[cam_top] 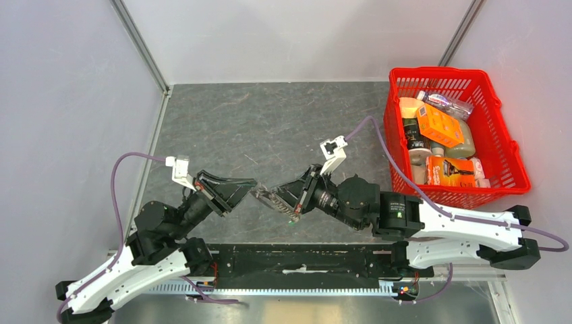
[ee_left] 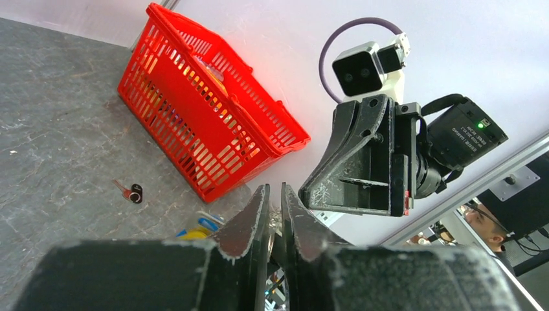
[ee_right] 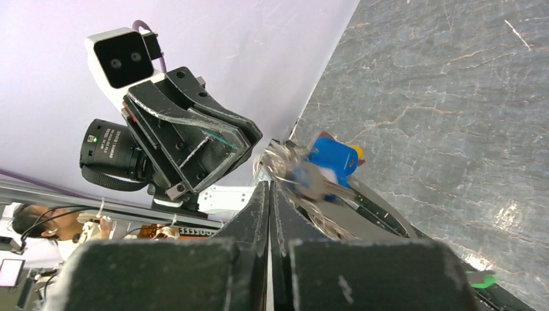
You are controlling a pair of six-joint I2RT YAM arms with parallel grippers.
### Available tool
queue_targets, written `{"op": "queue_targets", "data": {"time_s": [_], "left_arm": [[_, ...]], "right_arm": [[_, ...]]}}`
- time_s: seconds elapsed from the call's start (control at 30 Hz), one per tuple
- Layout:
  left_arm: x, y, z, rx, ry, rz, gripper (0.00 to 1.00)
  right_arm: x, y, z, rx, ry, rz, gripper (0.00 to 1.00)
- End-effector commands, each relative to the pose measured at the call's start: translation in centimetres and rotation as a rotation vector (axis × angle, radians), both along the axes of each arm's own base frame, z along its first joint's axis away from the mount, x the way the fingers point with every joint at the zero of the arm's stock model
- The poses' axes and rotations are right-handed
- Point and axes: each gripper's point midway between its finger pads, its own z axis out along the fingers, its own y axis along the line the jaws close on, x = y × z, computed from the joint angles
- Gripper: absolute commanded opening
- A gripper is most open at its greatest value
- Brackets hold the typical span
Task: Put the keys on the keyring
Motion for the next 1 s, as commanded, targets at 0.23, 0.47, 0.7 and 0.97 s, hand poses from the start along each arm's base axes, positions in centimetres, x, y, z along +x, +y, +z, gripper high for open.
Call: {"op": "queue_targets", "data": {"time_s": [0.23, 0.47, 0.7, 0.97], "left_arm": [[-0.5, -0.1, 1.1, 0.009, -0.033, -0.022, 0.28], [-0.8, 1.0, 1.3, 0.078, -0.011, -0.004, 0.27], [-1.0, 0.7, -0.4, 0.087, 0.01, -0.022, 0.29], [-1.0, 1.1, -2.6, 0.159, 0.057, -0.012, 0.3]], "right_arm": [[-1.0, -0.3, 2.6, 0.173, 0.071, 0.045, 0.0], [0.6, -2.3, -0.4, 0.015, 0.067, -0.033, 0.0], [1.1, -3.6, -5.3, -0.132, 0.047, -0.05, 0.0], [0.1, -3.5, -10.1, -0.285, 0.058, 0.03, 0.3]]}}
